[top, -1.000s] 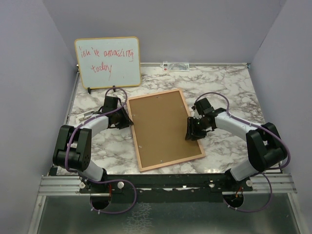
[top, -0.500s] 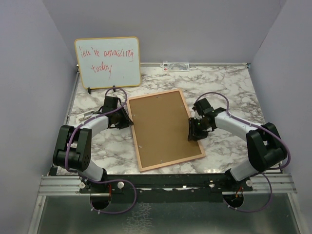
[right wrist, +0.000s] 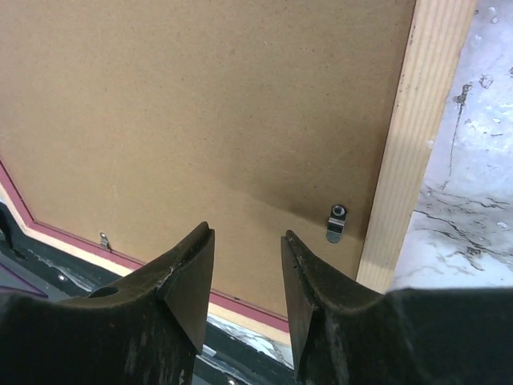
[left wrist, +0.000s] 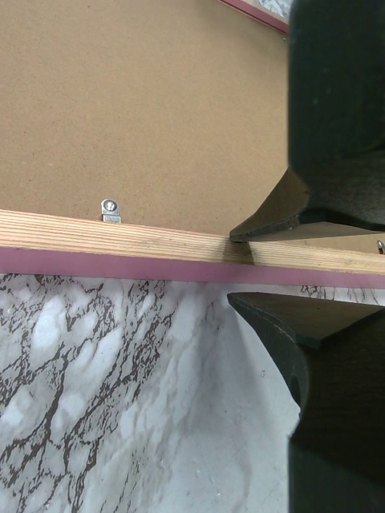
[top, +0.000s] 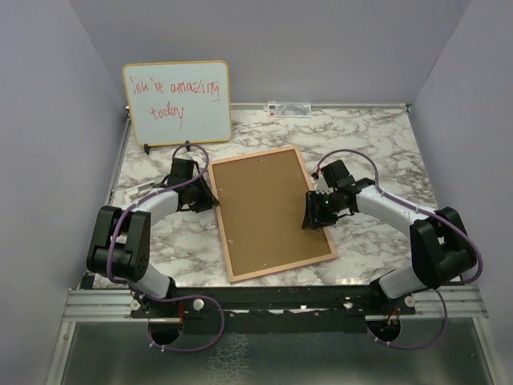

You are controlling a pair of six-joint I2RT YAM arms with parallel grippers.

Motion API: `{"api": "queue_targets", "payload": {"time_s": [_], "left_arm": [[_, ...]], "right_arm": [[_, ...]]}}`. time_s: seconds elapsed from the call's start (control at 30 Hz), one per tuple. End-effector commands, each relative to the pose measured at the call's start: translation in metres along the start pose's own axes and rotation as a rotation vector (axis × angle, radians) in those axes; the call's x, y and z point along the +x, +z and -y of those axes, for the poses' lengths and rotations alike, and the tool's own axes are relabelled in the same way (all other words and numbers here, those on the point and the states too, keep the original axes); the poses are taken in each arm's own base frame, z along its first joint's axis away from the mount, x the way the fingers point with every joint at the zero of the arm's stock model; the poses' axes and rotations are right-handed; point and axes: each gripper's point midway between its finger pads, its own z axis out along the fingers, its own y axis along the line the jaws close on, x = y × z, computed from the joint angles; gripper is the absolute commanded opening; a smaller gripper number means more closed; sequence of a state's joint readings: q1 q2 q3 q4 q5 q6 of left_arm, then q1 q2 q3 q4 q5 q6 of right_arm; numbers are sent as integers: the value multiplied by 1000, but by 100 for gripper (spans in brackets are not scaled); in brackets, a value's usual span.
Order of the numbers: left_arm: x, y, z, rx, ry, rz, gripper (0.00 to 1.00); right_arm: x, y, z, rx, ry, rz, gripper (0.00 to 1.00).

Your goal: Put the photo into the frame

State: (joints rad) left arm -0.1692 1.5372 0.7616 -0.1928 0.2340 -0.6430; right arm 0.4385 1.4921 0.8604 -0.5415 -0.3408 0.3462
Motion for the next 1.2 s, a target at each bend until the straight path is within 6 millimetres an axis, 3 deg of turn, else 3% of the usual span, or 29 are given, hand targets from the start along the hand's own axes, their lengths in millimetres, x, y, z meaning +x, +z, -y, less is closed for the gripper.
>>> {"api": "queue_targets", "payload": {"time_s": [0.0,0.37,0.67,1.17], "left_arm": [[2,-3,-34,-132,-11,20,32],[4,-4,-35,-135,-16,22,32],[1,-5,-34,-138,-14,24,31],[-4,-2,-34,-148,-9,25,31]], "right_arm": [[2,7,2,-9,-7,-5,43],[4,24,16,39,7,-6,41],[4,19,46,205,-7,2,40],[-2,2,56,309,-11,-13,39]]}}
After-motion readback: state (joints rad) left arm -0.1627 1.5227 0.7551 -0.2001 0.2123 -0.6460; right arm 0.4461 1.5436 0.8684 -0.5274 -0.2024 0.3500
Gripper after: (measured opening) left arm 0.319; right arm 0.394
